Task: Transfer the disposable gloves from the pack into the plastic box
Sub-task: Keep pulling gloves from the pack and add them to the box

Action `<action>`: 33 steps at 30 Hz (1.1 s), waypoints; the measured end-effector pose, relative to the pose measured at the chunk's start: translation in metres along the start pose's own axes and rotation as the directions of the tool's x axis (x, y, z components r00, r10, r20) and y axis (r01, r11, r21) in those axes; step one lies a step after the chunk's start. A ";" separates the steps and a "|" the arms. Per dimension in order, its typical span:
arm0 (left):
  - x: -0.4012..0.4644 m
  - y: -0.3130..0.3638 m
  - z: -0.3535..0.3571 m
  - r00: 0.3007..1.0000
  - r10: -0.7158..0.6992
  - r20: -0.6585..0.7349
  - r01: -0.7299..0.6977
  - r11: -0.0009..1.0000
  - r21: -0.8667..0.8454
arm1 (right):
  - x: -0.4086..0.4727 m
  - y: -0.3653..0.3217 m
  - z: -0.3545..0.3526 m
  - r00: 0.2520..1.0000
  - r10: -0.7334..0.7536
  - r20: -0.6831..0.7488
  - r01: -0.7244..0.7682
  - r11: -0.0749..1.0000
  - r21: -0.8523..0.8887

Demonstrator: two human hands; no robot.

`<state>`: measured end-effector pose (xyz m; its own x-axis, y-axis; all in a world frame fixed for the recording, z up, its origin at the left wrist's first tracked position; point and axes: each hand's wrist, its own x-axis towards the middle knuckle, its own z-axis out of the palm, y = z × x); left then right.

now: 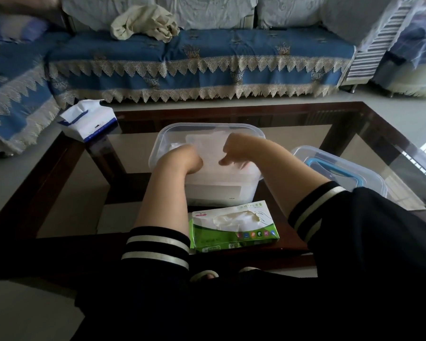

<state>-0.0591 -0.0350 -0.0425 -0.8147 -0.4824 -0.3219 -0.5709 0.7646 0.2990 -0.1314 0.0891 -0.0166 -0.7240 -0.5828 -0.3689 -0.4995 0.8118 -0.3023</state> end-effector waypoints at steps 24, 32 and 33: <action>-0.087 -0.015 0.001 0.932 0.325 -0.159 -0.358 0.889 -0.285 | -0.095 0.027 0.089 0.960 -0.279 -0.028 0.278 0.960 -0.045; -0.118 0.002 0.010 0.798 0.345 -0.495 -0.519 0.810 -0.273 | -0.092 0.026 0.094 0.981 -0.188 -0.051 0.192 0.978 0.082; -0.124 0.003 0.012 0.825 0.355 -0.440 -0.515 0.794 -0.324 | -0.090 0.027 0.094 0.982 -0.179 -0.052 0.183 0.978 0.096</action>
<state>0.0416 0.0326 -0.0125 -0.9195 -0.3144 0.2359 -0.0670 0.7169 0.6940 -0.0351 0.1606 -0.0743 -0.6466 -0.7162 -0.2627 -0.5760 0.6841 -0.4474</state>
